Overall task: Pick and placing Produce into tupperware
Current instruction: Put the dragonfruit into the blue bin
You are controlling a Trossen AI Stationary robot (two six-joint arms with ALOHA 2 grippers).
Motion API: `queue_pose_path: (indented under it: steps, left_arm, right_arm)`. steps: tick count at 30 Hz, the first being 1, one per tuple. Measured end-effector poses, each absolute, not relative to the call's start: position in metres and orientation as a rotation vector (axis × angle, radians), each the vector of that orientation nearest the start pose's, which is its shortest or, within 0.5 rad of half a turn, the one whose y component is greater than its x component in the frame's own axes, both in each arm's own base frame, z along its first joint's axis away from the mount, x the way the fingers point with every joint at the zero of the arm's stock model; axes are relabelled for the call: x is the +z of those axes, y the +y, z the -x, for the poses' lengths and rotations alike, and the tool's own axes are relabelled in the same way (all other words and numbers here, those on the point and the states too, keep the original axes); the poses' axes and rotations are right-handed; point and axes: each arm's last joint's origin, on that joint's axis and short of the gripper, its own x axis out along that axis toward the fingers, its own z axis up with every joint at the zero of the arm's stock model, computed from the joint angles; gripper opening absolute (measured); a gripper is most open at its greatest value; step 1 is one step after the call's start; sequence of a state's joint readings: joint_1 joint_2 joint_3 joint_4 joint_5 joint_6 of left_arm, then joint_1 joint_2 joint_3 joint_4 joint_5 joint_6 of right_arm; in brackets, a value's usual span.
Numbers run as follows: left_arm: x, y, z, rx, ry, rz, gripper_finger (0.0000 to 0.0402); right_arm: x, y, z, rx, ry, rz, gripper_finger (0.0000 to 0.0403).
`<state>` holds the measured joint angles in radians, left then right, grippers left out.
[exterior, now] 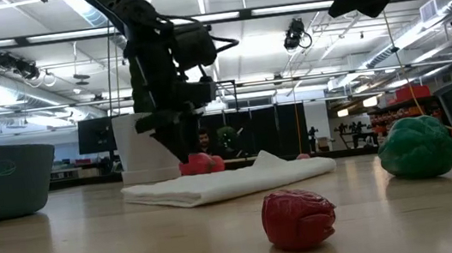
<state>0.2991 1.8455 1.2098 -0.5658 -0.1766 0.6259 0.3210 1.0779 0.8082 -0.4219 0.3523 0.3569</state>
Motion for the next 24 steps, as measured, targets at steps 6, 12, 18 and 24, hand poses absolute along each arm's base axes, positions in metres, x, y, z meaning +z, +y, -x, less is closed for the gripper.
queue_pose_path:
  steps: [6,12,18,24]
  left_arm:
    - [0.173,0.123,-0.344,0.054,1.241,-0.493,0.0274]
    - [0.164,0.132,-0.341,0.049,1.256,-0.403,0.0275]
    - [0.140,0.132,-0.346,0.007,1.302,-0.375,0.0275]
    - [0.135,0.130,-0.349,0.002,1.310,-0.374,0.0272]
  right_arm:
    - [0.268,0.060,-0.212,-0.144,0.635,-0.114,0.0013]
    - [0.268,0.060,-0.212,-0.144,0.636,-0.114,0.0015]
    - [0.268,0.060,-0.212,-0.139,0.636,-0.099,0.0013]
    - [0.268,0.060,-0.212,-0.138,0.636,-0.097,0.0015]
